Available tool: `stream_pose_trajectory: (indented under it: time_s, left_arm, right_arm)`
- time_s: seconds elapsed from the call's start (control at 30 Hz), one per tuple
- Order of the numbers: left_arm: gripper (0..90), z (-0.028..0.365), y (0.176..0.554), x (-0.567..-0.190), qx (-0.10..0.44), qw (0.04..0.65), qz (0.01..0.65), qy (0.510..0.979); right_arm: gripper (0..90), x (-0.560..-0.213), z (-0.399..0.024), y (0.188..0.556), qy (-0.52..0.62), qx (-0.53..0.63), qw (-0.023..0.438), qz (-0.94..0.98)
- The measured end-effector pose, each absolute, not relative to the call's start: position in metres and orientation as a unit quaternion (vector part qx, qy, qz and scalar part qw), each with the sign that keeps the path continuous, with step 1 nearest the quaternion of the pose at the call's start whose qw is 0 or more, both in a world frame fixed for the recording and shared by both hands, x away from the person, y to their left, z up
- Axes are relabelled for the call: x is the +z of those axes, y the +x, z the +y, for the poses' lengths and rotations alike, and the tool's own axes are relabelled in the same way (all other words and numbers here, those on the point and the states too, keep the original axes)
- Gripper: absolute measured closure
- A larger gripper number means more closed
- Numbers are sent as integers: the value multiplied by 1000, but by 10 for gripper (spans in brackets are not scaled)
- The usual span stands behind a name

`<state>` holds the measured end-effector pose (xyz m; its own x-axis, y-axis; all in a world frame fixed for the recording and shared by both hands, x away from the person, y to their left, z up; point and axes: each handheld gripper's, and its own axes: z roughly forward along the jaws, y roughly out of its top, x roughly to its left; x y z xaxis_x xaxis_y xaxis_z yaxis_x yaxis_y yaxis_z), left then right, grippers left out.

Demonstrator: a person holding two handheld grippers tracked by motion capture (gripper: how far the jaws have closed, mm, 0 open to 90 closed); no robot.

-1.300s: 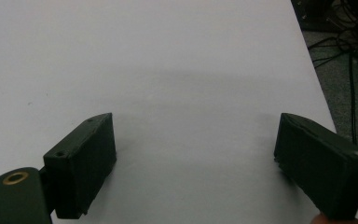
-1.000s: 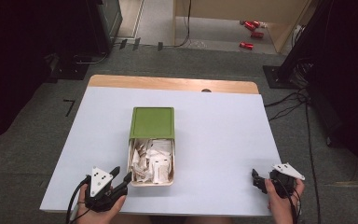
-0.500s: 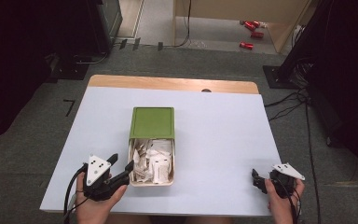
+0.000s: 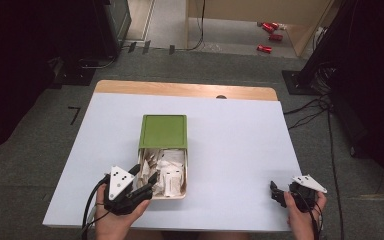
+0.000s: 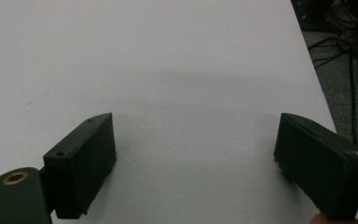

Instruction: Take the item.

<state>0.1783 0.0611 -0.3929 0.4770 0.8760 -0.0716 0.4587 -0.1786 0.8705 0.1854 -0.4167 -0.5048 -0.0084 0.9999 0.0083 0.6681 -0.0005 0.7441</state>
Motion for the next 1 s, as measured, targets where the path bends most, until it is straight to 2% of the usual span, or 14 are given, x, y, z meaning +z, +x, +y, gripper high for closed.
stream_pose_trajectory:
  time_s: [0.53,0.73,1.0]
  left_arm:
    - [561,32,179,-429,193,408,426,784]
    - [635,24,176,-435,183,400,414,797]
    - [616,20,176,-441,181,390,415,802]
  right_arm:
    - [121,-505,-417,185,644,292,284,647]
    - [121,-505,-417,185,644,292,284,647]
    - [121,-505,-417,185,644,292,284,648]
